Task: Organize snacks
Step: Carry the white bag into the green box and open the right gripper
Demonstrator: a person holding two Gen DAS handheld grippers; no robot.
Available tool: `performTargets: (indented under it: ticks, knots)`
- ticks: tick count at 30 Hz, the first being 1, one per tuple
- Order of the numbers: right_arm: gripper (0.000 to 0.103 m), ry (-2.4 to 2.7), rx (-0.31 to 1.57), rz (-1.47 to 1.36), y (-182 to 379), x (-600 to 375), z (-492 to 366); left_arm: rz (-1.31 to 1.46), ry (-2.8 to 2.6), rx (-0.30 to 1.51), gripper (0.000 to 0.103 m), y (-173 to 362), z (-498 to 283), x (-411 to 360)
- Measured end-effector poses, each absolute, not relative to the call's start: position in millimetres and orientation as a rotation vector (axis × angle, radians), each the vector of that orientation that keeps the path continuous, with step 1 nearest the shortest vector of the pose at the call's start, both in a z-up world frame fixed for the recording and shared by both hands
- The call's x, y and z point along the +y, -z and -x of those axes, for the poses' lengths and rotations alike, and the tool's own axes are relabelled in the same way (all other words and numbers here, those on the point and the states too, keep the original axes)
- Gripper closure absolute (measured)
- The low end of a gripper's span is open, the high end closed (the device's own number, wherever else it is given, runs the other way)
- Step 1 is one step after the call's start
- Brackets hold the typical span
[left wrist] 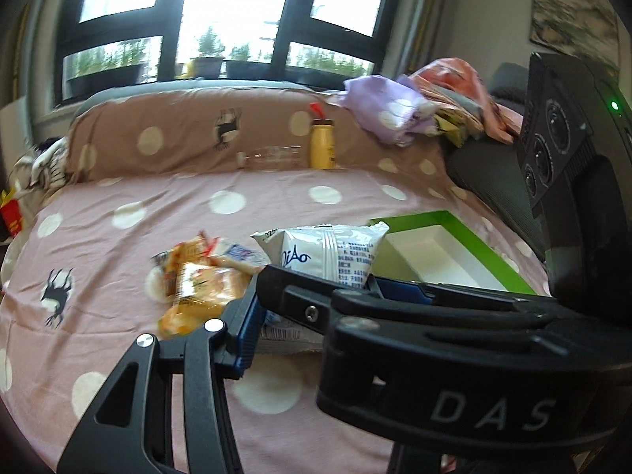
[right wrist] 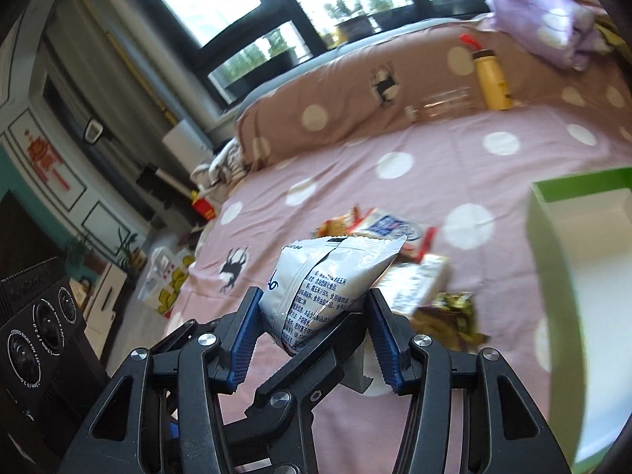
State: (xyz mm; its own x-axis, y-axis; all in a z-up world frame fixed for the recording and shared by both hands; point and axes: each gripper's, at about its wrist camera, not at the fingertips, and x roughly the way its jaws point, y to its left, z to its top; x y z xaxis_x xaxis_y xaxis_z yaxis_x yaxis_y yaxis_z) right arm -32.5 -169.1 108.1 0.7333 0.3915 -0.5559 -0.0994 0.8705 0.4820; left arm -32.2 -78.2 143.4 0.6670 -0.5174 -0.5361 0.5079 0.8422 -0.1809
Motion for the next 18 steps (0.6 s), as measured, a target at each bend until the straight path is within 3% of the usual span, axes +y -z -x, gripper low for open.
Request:
performTargets:
  ticks: [18]
  knots:
    - [0.048,0.005,0.656,-0.759,-67.3,-322.0,63.4,-0.144,0.869,0.704,0.057,-124.3,19.1,-231.8]
